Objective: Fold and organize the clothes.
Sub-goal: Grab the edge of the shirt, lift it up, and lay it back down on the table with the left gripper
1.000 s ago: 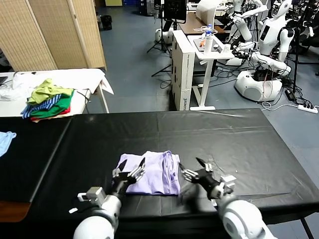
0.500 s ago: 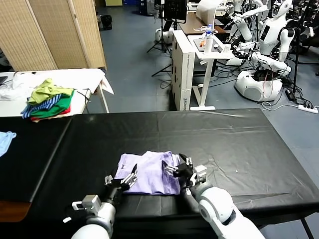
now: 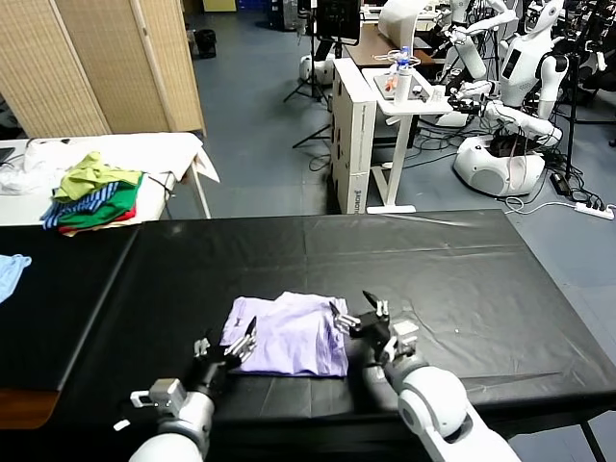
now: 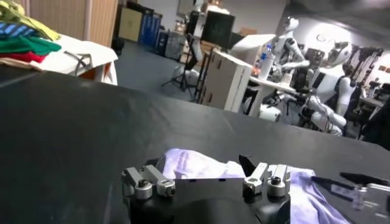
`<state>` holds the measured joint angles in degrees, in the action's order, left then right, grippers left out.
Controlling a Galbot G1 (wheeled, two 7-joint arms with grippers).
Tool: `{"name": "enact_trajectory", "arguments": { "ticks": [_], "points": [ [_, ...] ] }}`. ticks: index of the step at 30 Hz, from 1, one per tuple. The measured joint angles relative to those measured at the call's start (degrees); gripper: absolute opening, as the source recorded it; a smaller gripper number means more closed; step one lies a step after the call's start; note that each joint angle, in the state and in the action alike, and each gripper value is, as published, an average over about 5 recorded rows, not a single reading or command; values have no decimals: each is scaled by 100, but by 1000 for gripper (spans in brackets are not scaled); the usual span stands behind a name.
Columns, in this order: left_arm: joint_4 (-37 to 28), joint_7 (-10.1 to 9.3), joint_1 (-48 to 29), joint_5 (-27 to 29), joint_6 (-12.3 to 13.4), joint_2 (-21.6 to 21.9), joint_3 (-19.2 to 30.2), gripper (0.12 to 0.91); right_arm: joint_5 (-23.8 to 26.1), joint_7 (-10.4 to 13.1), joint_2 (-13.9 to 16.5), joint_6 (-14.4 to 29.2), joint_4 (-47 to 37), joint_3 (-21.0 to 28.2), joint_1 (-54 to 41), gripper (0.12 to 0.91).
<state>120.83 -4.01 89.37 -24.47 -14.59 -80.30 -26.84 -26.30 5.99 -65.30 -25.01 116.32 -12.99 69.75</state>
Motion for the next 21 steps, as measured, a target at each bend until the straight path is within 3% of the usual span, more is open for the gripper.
{"name": "enact_trajectory", "arguments": {
  "ticks": [5, 10, 21],
  "points": [
    [-297, 207, -122, -376, 159, 14, -236, 907, -101, -42, 238, 95, 449, -502, 467, 907],
    [-562, 220, -229, -1036, 58, 17, -430, 907, -109, -45, 272, 122, 892, -923, 978, 907],
    [-860, 343, -315, -1689, -38, 76, -508, 907, -71, -34, 209, 127, 1329, -1214, 1477, 907]
  ]
}}
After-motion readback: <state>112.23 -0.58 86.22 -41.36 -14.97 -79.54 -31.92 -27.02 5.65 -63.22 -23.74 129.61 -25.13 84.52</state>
